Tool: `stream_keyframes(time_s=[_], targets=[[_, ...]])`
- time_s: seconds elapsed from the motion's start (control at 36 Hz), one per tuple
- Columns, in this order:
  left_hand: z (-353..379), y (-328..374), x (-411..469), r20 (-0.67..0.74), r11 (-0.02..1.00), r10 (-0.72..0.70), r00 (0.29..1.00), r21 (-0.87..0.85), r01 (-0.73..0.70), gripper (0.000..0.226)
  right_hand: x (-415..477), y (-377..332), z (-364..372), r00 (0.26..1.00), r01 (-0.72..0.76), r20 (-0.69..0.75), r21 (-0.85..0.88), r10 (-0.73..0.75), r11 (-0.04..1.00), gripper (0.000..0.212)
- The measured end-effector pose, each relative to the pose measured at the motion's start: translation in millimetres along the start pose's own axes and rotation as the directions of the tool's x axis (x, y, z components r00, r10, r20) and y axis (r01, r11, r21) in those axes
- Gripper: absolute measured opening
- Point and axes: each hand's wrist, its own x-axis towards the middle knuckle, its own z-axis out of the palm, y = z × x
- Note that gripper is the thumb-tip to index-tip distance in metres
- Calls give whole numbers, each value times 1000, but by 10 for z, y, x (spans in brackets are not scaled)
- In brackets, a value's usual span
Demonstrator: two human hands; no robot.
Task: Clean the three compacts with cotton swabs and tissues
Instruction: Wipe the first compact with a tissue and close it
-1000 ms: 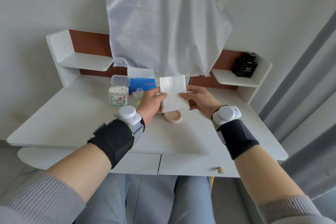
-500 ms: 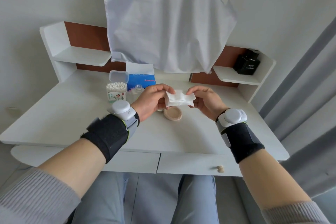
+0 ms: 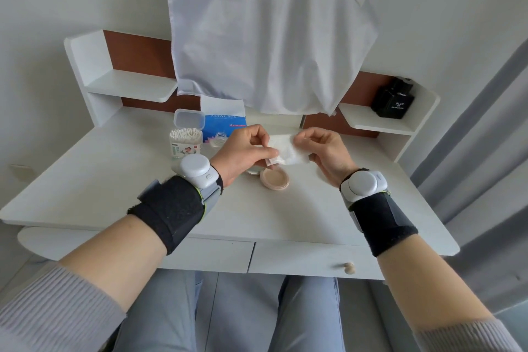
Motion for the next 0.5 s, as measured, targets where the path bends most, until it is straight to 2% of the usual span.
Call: stream_keyframes(time_s=[0.08,0.14,0.25,0.36,0.39,0.5], targets=[[-7,10,9,-19,999,3,1000,33,-3,39,27,-3,-1,1000,0,-4,3,0,1000,20],[-23,12,18,-3,999,-52,999,4,52,38,26,-29,-1,1000,1,9,-15,-1,1000,25],[-46,58,24,52,983,-174,983,67,170,30,29,-83,0,997,3,81,-190,13,982,36],[-37,45,50,112,952,-129,985,292,92,21,60,-142,35,984,18,173,-292,35,956,38],[-41,30,54,134,938,-130,982,337,78,25,70,-151,49,983,20,182,-297,37,955,38],[-57,-21,56,143,943,-129,981,325,77,40,70,-160,73,981,11,187,-284,44,959,39]])
